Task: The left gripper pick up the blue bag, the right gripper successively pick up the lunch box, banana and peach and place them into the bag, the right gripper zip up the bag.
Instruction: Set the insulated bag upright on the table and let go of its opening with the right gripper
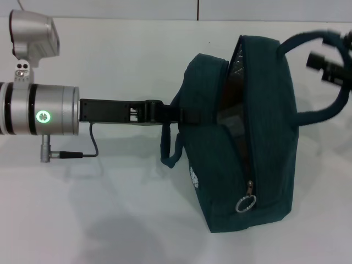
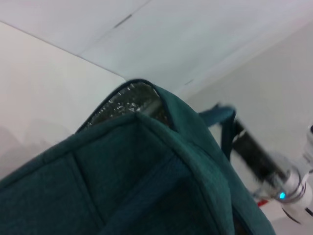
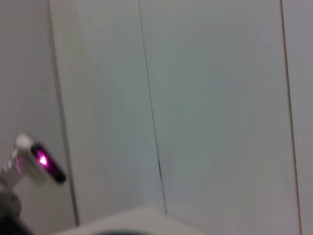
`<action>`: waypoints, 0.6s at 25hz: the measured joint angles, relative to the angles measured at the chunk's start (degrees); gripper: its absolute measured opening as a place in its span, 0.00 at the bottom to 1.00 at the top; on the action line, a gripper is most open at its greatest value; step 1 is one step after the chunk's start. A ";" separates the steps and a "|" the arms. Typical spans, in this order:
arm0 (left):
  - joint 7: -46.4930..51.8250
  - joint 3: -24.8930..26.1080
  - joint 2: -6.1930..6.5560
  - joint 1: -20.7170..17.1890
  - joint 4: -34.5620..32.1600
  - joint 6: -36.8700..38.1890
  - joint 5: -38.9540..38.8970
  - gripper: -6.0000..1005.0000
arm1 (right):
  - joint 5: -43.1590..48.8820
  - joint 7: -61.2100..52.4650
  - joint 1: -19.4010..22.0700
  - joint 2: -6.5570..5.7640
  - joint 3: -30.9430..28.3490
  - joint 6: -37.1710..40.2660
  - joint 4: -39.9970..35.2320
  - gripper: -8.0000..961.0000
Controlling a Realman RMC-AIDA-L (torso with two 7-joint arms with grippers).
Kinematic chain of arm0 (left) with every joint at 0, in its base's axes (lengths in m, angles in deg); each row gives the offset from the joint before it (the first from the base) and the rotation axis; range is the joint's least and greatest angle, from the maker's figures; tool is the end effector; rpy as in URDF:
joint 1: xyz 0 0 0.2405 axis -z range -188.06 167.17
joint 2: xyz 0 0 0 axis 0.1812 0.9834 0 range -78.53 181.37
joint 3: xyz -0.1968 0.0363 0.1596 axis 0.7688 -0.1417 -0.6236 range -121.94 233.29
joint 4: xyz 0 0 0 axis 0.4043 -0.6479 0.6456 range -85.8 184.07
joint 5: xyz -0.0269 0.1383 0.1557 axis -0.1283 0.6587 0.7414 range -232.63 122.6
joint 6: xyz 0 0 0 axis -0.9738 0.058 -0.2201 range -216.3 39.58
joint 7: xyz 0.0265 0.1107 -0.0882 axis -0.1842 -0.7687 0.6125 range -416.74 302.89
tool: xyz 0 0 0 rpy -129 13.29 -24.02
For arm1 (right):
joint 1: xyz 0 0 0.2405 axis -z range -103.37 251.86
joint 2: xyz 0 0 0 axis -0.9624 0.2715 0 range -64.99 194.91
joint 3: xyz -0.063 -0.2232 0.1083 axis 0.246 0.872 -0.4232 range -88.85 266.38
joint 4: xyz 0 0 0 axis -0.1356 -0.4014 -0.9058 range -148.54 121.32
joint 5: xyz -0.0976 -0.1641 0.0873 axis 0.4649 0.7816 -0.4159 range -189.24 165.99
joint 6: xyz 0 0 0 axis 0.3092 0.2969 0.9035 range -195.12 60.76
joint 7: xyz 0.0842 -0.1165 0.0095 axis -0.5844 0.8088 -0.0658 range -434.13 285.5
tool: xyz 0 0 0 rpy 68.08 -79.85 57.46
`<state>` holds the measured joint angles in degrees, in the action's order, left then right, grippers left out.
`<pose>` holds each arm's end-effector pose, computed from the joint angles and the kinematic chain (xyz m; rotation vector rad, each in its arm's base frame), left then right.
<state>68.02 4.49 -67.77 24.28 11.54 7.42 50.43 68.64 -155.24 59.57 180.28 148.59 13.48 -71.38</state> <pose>-0.2019 0.3297 -0.0164 2.4536 1.4459 0.7910 0.2446 0.3247 0.0726 -2.4099 0.3955 0.9079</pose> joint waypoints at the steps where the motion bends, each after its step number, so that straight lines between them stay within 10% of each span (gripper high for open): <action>1: -0.06 0.02 -0.02 -0.08 0.01 -0.31 -0.01 0.06 | 2.34 -1.19 0.10 -0.01 -0.09 0.02 0.73 0.66; 9: -0.47 0.04 0.00 -0.85 0.05 -0.61 0.15 0.06 | 1.28 -0.03 1.96 -0.01 -0.93 4.49 1.04 0.66; 15: -0.62 -0.02 0.01 -0.85 0.07 -0.73 0.32 0.06 | -4.11 2.62 1.66 -0.01 -6.89 25.77 3.46 0.66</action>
<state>67.40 4.46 -67.76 23.43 11.61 6.69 50.75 64.53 -152.62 61.23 180.26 141.69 39.25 -67.92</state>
